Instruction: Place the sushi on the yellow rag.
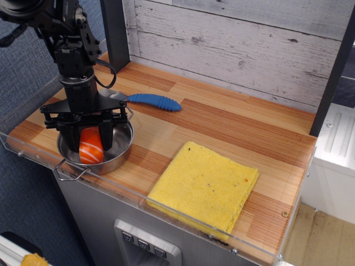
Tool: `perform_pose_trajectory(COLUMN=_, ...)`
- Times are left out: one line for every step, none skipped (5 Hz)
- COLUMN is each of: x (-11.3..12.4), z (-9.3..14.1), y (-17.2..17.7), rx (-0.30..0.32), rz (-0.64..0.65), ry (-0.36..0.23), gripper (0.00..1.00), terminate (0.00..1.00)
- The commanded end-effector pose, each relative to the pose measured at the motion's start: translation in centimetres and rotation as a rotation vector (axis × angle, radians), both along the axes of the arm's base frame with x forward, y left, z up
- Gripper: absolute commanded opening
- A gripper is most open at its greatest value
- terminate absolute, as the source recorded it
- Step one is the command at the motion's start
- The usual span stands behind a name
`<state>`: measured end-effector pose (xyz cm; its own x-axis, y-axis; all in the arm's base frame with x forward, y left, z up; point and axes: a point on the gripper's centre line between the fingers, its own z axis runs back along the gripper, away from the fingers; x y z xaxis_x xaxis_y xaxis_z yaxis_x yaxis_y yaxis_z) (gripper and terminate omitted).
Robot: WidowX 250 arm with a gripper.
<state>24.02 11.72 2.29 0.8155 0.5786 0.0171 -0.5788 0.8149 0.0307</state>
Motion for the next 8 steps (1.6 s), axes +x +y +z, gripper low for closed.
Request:
perform_pose_trajectory(x=-0.4, z=2.4, y=-0.3, rx=0.036, rz=-0.012, ry=-0.048, gripper=0.0, terminate=0.0)
perform_pose_trajectory(x=-0.1, z=4.3, y=-0.7, rx=0.082, rz=-0.017, ry=-0.066, gripper=0.0, terminate=0.0)
perform_pose_trajectory(x=0.4, z=7.1, y=-1.8, rx=0.141, rz=-0.044, ry=-0.111, gripper=0.0, terminate=0.0)
perform_pose_trajectory(x=0.7, z=8.3, y=-4.7, rx=0.131, rz=-0.116, ry=-0.142, gripper=0.0, terminate=0.0)
perform_pose_trajectory(x=0.6, z=7.9, y=-9.0, rx=0.09, rz=-0.22, ry=-0.147, gripper=0.0, terminate=0.0)
perform_pose_trajectory(x=0.7, z=7.1, y=-12.8, rx=0.093, rz=-0.322, ry=-0.123, gripper=0.0, terminate=0.0)
perform_pose_trajectory(x=0.4, z=5.8, y=-15.4, rx=0.048, rz=-0.404, ry=-0.136, gripper=0.0, terminate=0.0)
perform_pose_trajectory(x=0.3, z=3.9, y=-17.2, rx=0.033, rz=-0.468, ry=-0.105, gripper=0.0, terminate=0.0)
